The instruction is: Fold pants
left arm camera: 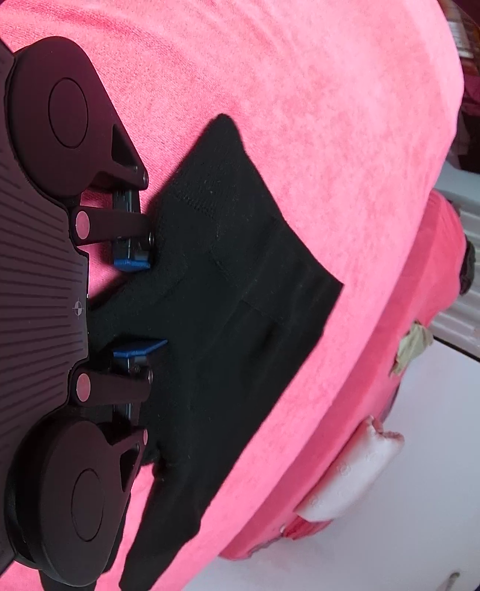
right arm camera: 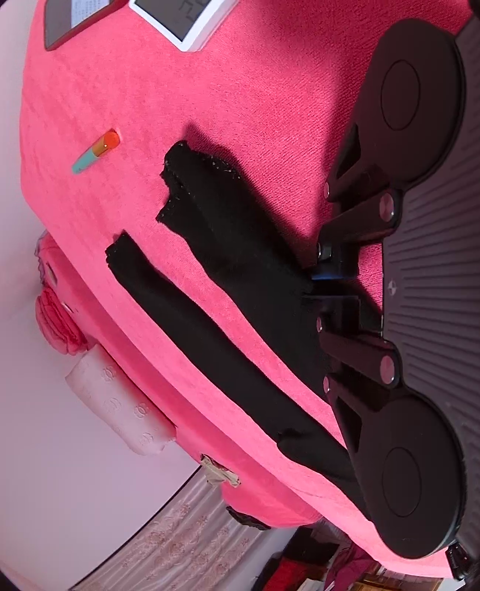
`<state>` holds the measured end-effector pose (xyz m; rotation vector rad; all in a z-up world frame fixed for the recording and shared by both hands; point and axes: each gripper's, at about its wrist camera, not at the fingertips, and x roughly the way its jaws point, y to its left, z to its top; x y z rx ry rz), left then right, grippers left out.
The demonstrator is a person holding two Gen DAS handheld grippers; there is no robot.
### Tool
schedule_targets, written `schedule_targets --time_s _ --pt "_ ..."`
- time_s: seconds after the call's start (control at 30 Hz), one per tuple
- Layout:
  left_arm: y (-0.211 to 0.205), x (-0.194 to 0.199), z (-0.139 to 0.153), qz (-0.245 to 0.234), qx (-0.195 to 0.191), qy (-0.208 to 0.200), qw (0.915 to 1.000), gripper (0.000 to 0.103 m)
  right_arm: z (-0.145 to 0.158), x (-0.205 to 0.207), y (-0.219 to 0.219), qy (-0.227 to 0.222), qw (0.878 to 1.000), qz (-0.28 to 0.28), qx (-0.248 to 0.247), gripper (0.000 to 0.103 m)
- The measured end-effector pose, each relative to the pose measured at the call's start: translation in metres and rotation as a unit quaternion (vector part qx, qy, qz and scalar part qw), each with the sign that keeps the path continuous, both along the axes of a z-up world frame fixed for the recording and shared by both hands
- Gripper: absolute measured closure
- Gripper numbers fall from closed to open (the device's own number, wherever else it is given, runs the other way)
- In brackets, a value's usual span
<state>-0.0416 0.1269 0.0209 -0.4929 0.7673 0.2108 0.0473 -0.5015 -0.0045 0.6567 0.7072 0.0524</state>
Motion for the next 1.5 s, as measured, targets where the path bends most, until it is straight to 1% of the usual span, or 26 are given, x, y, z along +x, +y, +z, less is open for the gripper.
schedule_targets --time_s 0.13,0.2,0.33,0.4,0.5,0.57,0.6,0.63,0.67,0.73,0.77,0.8,0.83,0.9,0.93,0.97,1.0,1.03,1.1,1.13,1.2,1.3,1.33,1.4,1.43,1.5 --pt "0.004 0.0 0.016 -0.006 -0.001 -0.019 0.9998 0.009 0.019 -0.002 -0.002 -0.031 0.999 0.007 0.008 0.095" --pt "0.007 0.003 0.026 -0.007 -0.004 -0.034 0.9994 0.013 0.03 0.002 -0.002 -0.042 0.999 0.011 0.018 0.095" --pt "0.012 0.024 0.045 -0.017 0.002 -0.052 0.9985 0.016 0.048 0.023 -0.002 -0.054 0.998 0.021 0.033 0.095" --pt "0.013 0.044 0.052 -0.027 0.012 -0.051 0.9982 0.016 0.057 0.042 -0.003 -0.047 0.998 0.025 0.042 0.095" --pt "0.017 0.088 0.056 -0.041 0.019 -0.046 0.9979 0.016 0.067 0.086 -0.003 -0.017 0.999 0.029 0.041 0.095" --pt "0.022 0.123 0.051 -0.049 0.014 -0.04 0.9979 0.016 0.068 0.123 -0.003 0.003 0.998 0.031 0.049 0.095" --pt "0.024 0.142 0.047 -0.05 0.019 -0.036 0.9979 0.016 0.067 0.142 -0.002 0.017 0.998 0.028 0.053 0.095" --pt "0.026 0.162 0.041 -0.045 0.021 -0.023 0.9985 0.016 0.065 0.163 -0.002 0.035 0.997 0.028 0.06 0.094" --pt "0.029 0.18 0.033 -0.042 0.014 -0.005 0.999 0.016 0.06 0.183 -0.002 0.055 0.996 0.028 0.07 0.088" --pt "0.032 0.207 0.016 -0.037 0.008 0.026 0.9989 0.016 0.05 0.216 -0.003 0.076 0.993 0.016 0.083 0.08" --pt "0.033 0.213 0.011 -0.033 0.009 0.035 0.9988 0.016 0.046 0.23 -0.001 0.086 0.993 0.022 0.074 0.074" --pt "0.033 0.216 0.007 -0.035 0.012 0.037 0.9986 0.018 0.045 0.238 -0.002 0.091 0.994 0.017 0.063 0.072" --pt "0.033 0.217 0.005 -0.038 0.017 0.036 0.9985 0.016 0.046 0.24 -0.005 0.086 0.995 0.0 0.056 0.07" --pt "0.034 0.213 0.005 -0.042 0.019 0.027 0.9986 0.017 0.054 0.235 -0.018 0.047 0.998 -0.013 0.051 0.061" --pt "0.036 0.21 0.006 -0.042 0.016 0.024 0.9987 0.016 0.06 0.229 -0.026 0.022 0.998 -0.023 0.046 0.052" --pt "0.041 0.21 0.007 -0.041 0.011 0.019 0.9989 0.013 0.066 0.219 -0.033 0.0 0.998 -0.044 0.034 0.041" --pt "0.044 0.208 0.008 -0.039 0.004 0.013 0.9991 0.005 0.07 0.209 -0.039 -0.014 0.998 -0.061 0.015 0.037" --pt "0.046 0.206 0.009 -0.033 0.0 0.01 0.9994 0.001 0.073 0.199 -0.042 -0.018 0.997 -0.071 -0.01 0.033" --pt "0.049 0.204 0.013 -0.029 -0.007 0.004 0.9995 0.0 0.07 0.184 -0.043 0.003 0.996 -0.072 -0.049 0.033" --pt "0.05 0.203 0.015 -0.031 -0.013 0.003 0.9994 0.0 0.066 0.176 -0.043 0.017 0.996 -0.069 -0.055 0.033" --pt "0.051 0.201 0.019 -0.028 -0.015 0.0 0.9995 0.0 0.054 0.161 -0.038 0.025 0.997 -0.05 -0.051 0.034" --pt "0.049 0.193 0.027 -0.023 0.006 -0.005 0.9997 0.0 0.043 0.156 -0.028 0.026 0.997 -0.047 -0.062 0.038" --pt "0.049 0.19 0.029 -0.021 0.011 -0.004 0.9997 0.0 0.04 0.158 -0.026 0.024 0.996 -0.049 -0.071 0.043" --pt "0.05 0.185 0.031 -0.02 0.015 -0.005 0.9997 0.0 0.036 0.171 -0.018 0.024 0.995 -0.056 -0.075 0.047" --pt "0.05 0.181 0.031 -0.018 0.019 -0.003 0.9996 0.0 0.034 0.176 -0.016 0.02 0.995 -0.059 -0.075 0.052" --pt "0.05 0.174 0.029 -0.01 0.029 0.002 0.9995 0.0 0.031 0.186 -0.013 0.022 0.993 -0.069 -0.093 0.067"
